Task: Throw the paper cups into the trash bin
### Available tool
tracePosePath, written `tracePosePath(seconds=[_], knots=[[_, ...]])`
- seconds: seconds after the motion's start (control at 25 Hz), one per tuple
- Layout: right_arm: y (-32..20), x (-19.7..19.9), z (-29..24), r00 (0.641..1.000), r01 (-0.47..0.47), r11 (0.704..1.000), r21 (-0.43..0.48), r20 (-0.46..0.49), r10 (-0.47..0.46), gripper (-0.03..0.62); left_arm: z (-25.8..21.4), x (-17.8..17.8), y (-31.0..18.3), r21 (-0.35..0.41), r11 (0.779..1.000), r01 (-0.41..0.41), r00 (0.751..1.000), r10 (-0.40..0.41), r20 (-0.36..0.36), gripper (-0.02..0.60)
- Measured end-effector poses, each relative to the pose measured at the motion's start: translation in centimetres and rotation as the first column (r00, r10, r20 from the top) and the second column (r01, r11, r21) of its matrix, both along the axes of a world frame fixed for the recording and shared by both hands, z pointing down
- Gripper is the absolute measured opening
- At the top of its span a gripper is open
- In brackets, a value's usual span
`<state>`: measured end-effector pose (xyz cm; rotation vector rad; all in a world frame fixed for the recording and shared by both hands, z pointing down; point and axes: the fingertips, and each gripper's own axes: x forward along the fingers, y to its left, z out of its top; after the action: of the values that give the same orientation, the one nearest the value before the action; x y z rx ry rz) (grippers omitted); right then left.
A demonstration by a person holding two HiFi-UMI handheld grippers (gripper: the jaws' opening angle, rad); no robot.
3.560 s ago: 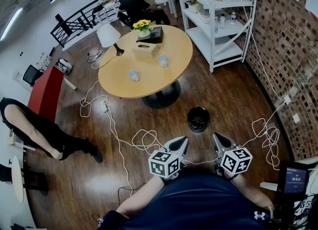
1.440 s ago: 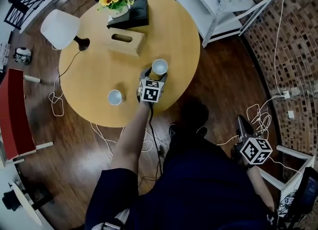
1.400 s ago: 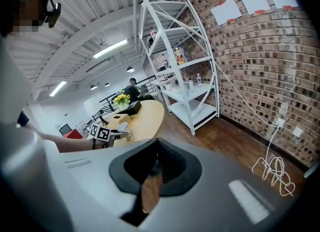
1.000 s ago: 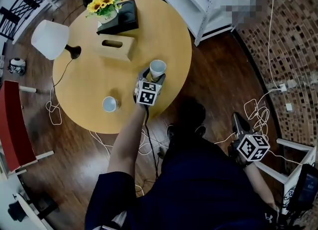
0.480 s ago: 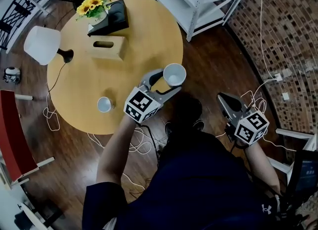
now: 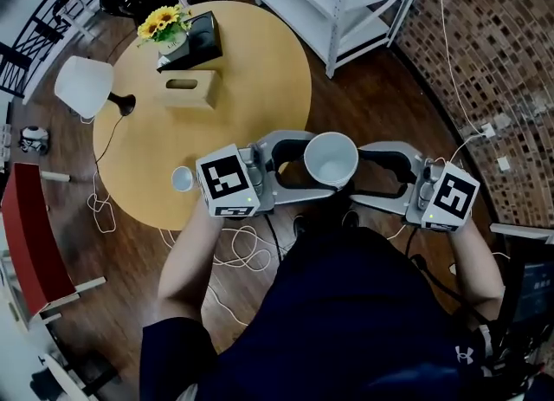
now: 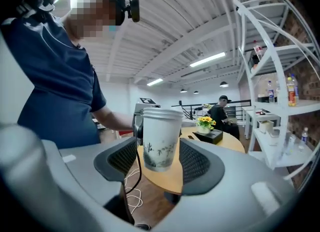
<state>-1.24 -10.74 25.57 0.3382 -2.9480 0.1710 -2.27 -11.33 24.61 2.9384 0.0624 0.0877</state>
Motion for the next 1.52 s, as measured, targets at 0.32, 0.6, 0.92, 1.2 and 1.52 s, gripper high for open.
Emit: tracePosePath(seconds=[0.32,0.6,0.92,1.2,1.52], knots=[[1.2,1.5,-2.8,0.993,0.116,0.993,-0.032,-0.016,-0.116,0.315,1.9,2.6,2.8,0.039,0.997,-0.063,0.991,0.058,0.118,0.302],[2.2,0.9,-0.6,0.981,0.186,0.979,-0.083,-0.032,-0.189,0.347,3.4,3.9,3.3,0.054,0.997,-0.046,0.986,0.037,0.164,0.302],[2.8,1.0,1.9,0.970,0.225,0.969,-0.099,-0.070,-0.232,0.336,6.9,4.6,3.9,0.095,0.993,-0.073,0.948,0.039,0.316,0.304],[0.9,3.5,5.5,0.992,0.104,0.987,-0.126,-0.057,-0.111,0.331,9.8,4.9,2.3,0.044,0.999,0.032,0.940,-0.045,0.339,0.305],[0.5,6.6,13.2,0.998,-0.017,0.949,-0.316,-0.059,-0.002,0.321,15.3,3.5,0.9,-0.158,0.939,0.304,0.926,-0.253,0.280,0.284]])
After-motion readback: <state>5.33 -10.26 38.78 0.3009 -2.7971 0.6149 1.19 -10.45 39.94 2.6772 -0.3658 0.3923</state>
